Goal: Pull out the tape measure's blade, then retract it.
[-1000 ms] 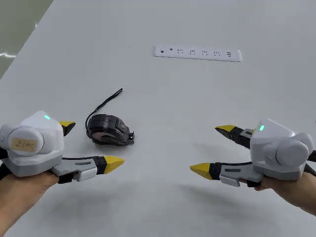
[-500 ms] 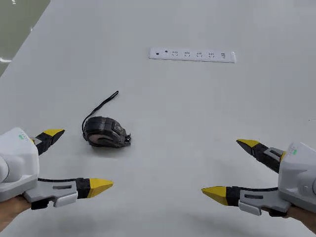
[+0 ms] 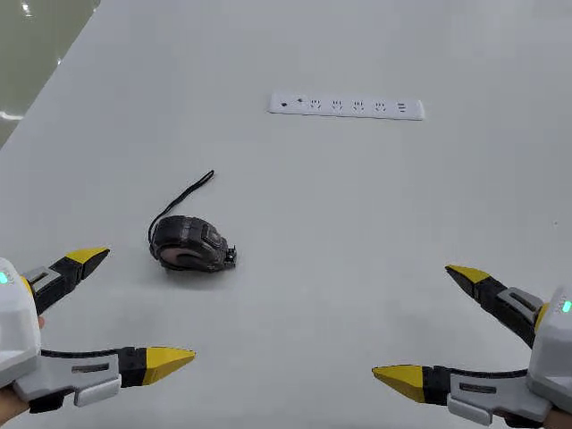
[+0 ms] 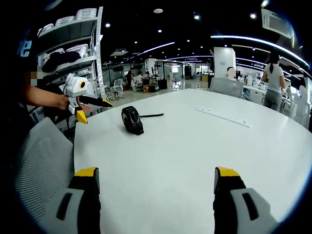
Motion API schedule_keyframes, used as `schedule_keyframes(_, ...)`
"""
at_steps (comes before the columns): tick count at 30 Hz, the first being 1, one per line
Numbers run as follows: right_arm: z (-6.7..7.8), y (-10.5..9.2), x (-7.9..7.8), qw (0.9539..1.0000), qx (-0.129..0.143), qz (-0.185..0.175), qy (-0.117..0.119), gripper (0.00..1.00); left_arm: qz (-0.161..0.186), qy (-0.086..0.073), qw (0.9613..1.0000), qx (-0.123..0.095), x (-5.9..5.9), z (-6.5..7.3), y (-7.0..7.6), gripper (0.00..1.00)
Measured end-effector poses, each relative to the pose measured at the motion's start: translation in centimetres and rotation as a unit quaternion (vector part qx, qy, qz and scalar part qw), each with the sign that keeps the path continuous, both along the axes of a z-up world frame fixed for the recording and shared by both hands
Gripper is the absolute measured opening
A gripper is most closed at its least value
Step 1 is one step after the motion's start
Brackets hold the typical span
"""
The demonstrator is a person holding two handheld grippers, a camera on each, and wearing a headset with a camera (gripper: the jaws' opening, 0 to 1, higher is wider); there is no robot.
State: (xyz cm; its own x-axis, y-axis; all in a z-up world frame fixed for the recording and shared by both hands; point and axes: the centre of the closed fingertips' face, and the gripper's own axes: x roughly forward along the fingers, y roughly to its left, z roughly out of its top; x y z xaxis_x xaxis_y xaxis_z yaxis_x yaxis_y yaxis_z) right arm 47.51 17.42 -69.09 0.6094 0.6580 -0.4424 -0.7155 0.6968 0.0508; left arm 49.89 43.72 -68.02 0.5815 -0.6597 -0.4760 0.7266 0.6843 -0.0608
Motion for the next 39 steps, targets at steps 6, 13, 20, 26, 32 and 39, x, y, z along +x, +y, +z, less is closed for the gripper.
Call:
schedule_keyframes(6,-0.1,-0.4,-0.3,1.0000,0.000,-0.005,0.003,1.00,-0.003,-0.006,1.0000,0.001,0.0,0.3,0.1,1.00)
schedule_keyframes(13,-0.2,-0.7,-0.3,0.9999,0.002,-0.014,0.004,1.00,0.002,-0.003,1.0000,0.005,0.0,0.0,0.2,1.00)
schedule_keyframes(20,-0.1,-0.7,-0.2,0.9998,0.005,-0.016,0.005,1.00,-0.001,0.000,0.9999,0.011,-0.1,-0.2,0.2,1.00)
schedule_keyframes(26,-0.2,-1.0,-0.2,0.9998,0.003,-0.018,0.006,1.00,0.001,-0.002,0.9999,0.013,0.0,-0.1,0.5,1.00)
schedule_keyframes(32,0.1,-1.2,-0.1,0.9997,0.004,-0.022,0.005,1.00,0.001,-0.004,0.9999,0.011,0.2,0.0,0.4,1.00)
schedule_keyframes(39,0.0,-1.3,-0.2,0.9997,0.004,-0.023,0.005,1.00,-0.001,-0.004,0.9999,0.011,0.2,0.0,0.3,1.00)
